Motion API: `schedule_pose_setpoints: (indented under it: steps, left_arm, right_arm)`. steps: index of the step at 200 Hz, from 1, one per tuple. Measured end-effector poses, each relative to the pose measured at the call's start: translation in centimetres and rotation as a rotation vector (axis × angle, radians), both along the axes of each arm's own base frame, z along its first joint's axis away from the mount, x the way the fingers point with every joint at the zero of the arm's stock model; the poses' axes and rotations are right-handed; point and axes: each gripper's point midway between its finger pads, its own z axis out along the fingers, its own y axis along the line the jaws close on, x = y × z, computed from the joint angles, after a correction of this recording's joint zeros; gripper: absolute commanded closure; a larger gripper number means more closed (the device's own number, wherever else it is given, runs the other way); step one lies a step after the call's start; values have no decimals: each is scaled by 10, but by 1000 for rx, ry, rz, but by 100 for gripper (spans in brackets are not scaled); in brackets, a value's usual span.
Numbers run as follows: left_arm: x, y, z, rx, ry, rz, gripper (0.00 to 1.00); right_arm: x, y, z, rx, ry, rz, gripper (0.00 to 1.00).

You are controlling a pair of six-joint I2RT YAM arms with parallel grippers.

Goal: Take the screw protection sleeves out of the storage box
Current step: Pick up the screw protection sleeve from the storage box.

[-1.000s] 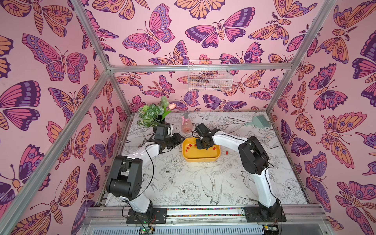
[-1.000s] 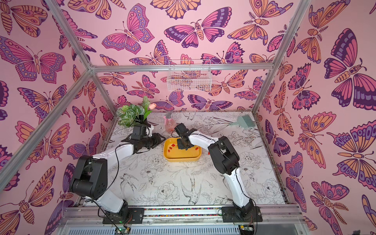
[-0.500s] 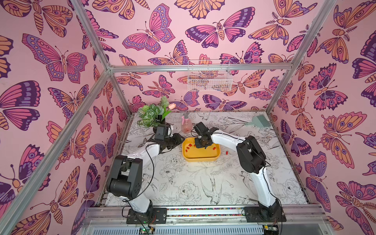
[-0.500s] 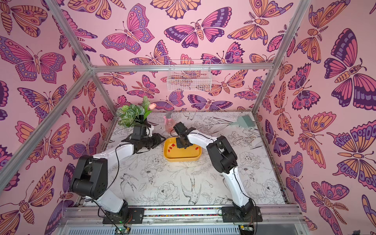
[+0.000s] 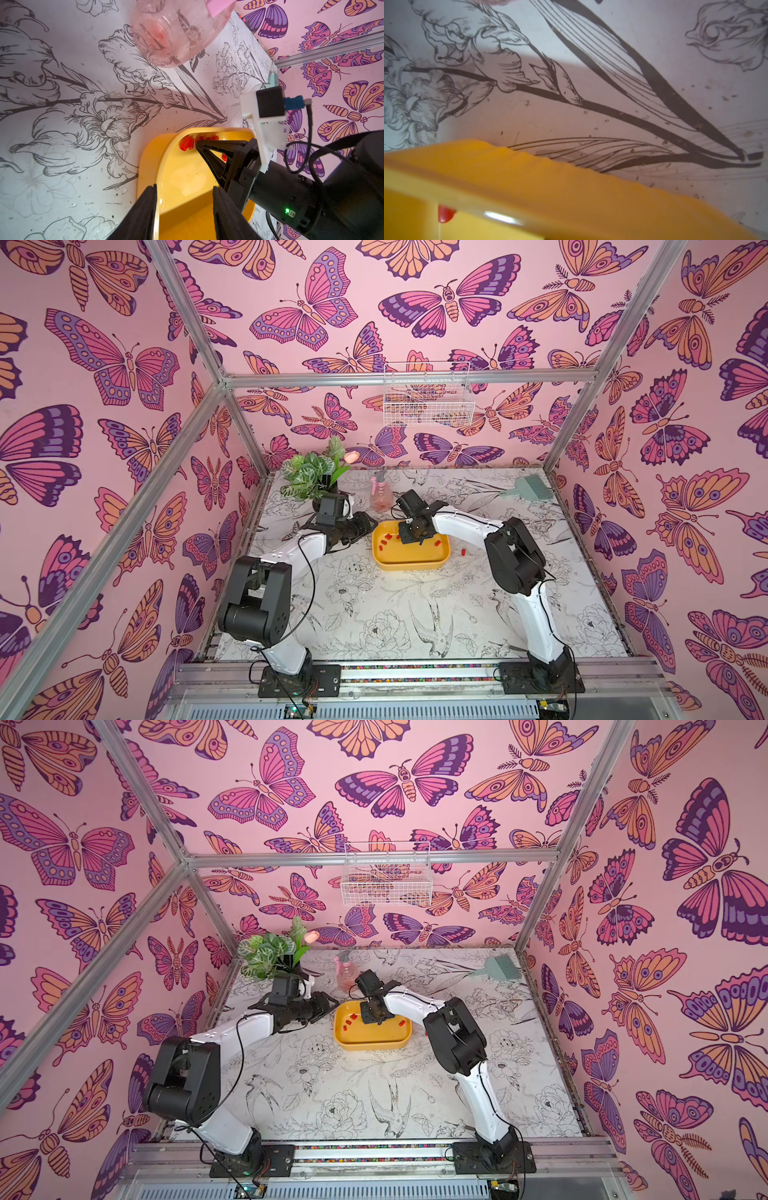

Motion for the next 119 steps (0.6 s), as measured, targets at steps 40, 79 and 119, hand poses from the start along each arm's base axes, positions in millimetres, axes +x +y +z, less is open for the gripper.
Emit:
schedule_pose_setpoints:
  steps: [40, 79, 119]
  left_arm:
    - [0, 0, 1, -1, -1, 0, 51]
    - [0, 0, 1, -1, -1, 0, 51]
    - [0, 0, -1, 0, 2, 0, 51]
  right_arm:
    - [-7, -4, 36, 44, -40, 8, 92]
    - [-12, -6, 84, 114, -112, 27, 92]
    - [-28, -23, 109, 133, -142, 30, 92]
